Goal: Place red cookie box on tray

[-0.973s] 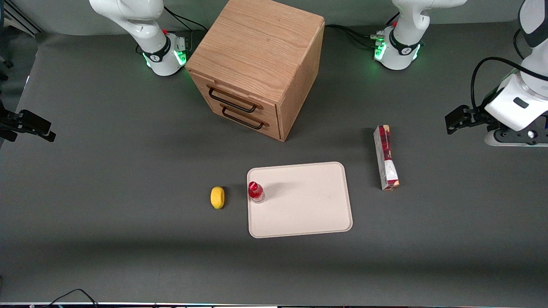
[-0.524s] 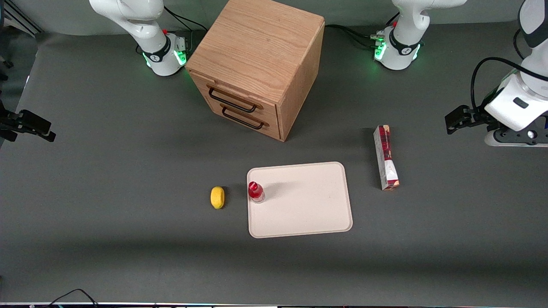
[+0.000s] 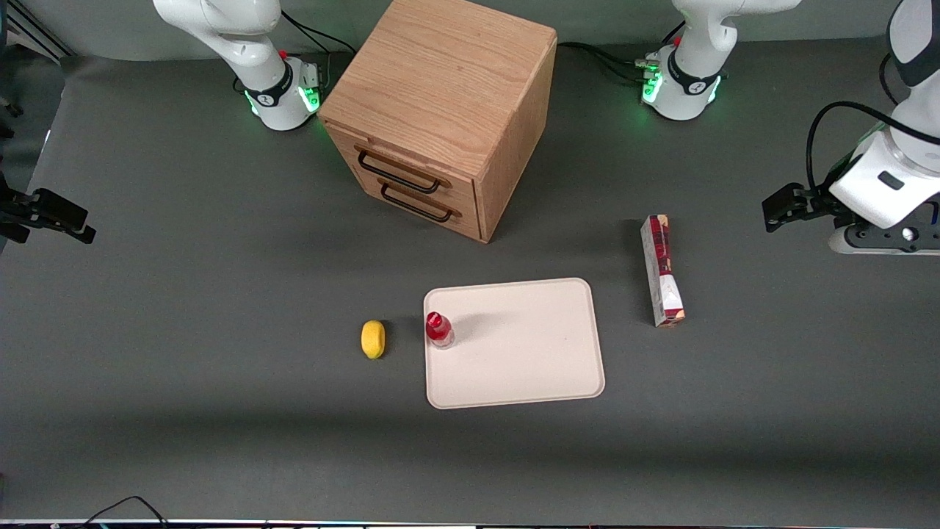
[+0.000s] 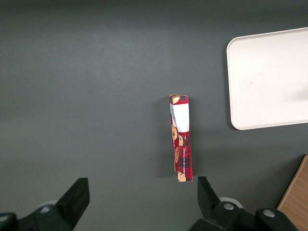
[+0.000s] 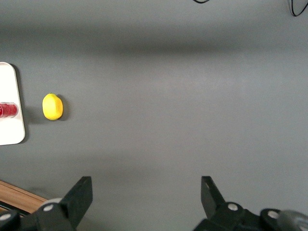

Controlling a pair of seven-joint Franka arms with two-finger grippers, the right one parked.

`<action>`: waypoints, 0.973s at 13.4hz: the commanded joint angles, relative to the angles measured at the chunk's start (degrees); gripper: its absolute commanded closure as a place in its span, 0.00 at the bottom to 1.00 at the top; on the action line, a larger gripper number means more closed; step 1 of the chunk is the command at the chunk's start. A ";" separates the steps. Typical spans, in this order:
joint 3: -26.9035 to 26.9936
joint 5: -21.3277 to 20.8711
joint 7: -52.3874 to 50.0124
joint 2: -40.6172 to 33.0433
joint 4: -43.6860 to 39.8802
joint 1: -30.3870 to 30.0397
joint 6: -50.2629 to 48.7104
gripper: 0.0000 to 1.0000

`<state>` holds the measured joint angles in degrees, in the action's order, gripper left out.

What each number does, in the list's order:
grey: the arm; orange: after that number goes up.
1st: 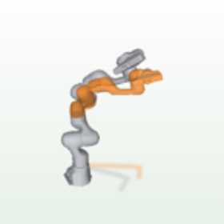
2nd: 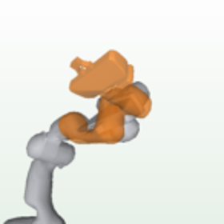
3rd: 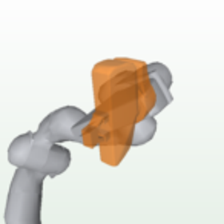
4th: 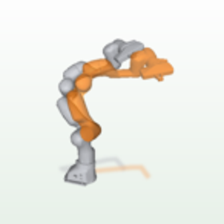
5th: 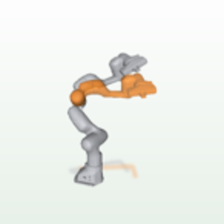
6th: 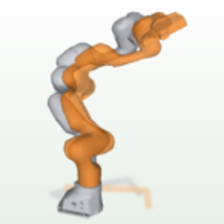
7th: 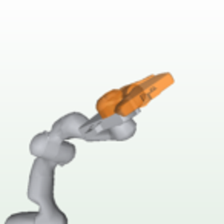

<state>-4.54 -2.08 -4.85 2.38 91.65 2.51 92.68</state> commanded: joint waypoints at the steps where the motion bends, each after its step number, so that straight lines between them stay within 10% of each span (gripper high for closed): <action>1: 0.23 -0.12 0.63 0.87 -1.73 0.13 -1.37 0.00; 13: 0.14 -0.21 0.63 0.69 -1.21 0.48 -2.60 0.00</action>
<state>-4.69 -2.08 -4.83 2.60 91.64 2.56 91.53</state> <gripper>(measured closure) 0.000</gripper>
